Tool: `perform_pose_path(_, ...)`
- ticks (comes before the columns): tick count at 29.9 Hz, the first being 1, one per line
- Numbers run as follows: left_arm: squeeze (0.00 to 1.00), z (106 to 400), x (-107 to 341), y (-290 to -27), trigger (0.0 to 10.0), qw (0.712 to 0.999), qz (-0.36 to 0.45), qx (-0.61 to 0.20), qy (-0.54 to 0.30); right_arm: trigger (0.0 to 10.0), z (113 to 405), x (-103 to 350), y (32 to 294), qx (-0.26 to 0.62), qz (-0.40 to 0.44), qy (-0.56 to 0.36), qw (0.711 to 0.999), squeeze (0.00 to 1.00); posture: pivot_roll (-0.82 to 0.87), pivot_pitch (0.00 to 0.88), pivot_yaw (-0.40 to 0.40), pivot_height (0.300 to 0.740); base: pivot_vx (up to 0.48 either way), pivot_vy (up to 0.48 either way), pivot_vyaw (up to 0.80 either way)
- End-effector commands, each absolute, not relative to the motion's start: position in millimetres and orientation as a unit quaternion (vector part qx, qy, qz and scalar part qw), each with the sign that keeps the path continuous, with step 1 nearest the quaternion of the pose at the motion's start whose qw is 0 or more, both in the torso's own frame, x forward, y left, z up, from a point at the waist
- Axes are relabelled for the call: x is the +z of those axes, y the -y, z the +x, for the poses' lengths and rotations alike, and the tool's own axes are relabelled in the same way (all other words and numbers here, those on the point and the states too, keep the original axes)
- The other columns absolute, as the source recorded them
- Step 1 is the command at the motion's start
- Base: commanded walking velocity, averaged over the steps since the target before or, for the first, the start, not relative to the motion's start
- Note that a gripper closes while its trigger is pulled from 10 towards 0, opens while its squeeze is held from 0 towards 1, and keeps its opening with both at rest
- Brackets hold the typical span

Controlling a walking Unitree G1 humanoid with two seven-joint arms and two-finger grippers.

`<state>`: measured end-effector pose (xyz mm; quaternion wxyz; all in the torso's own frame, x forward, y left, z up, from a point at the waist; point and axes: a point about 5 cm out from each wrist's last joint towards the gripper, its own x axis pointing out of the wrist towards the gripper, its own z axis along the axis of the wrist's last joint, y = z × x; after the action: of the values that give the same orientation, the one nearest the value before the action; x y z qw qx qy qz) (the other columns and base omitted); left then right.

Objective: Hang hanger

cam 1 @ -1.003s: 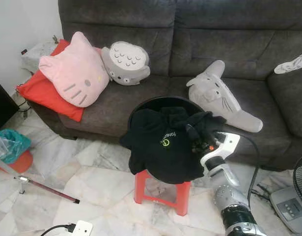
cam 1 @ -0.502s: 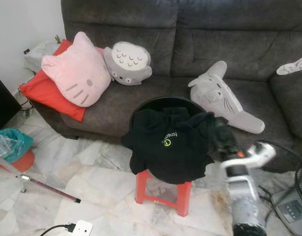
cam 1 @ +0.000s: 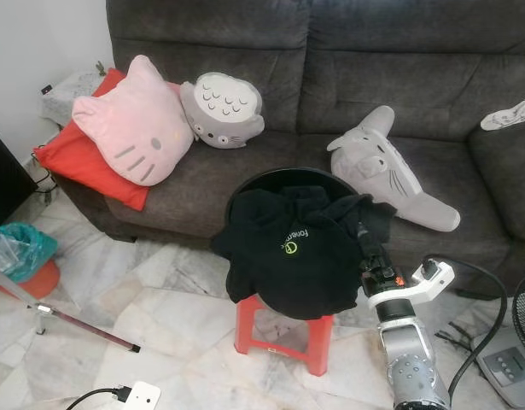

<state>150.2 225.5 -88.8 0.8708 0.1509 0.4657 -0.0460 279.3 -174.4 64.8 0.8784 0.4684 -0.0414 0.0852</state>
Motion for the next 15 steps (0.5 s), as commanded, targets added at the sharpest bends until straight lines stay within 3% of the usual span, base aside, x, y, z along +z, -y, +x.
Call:
perform_pose_path(1, 0.0, 144.9, -91.0, -225.5, 10.0, 0.866, 0.152, -0.047, -0.474, 10.0, 281.3, 72.3, 173.7, 0.095, 0.467, 0.054, 0.877, 0.0, -0.05, 0.028, 0.05, 0.74, 0.0, -0.48, 0.0)
perform_pose_path(8, 0.0, 144.3, -91.2, -225.3, 10.0, 0.866, 0.151, -0.045, -0.474, 10.0, 283.5, 74.7, 172.6, 0.102, 0.469, 0.056, 0.876, 0.0, -0.05, 0.025, 0.047, 0.74, 0.0, -0.452, 0.0)
perform_pose_path(15, 0.0, 142.8, -91.7, -225.8, 10.0, 0.867, 0.144, -0.038, -0.475, 10.0, 284.5, 74.1, 170.8, 0.103, 0.467, 0.052, 0.877, 0.0, -0.05, 0.017, 0.048, 0.74, 0.0, 0.0, 0.0)
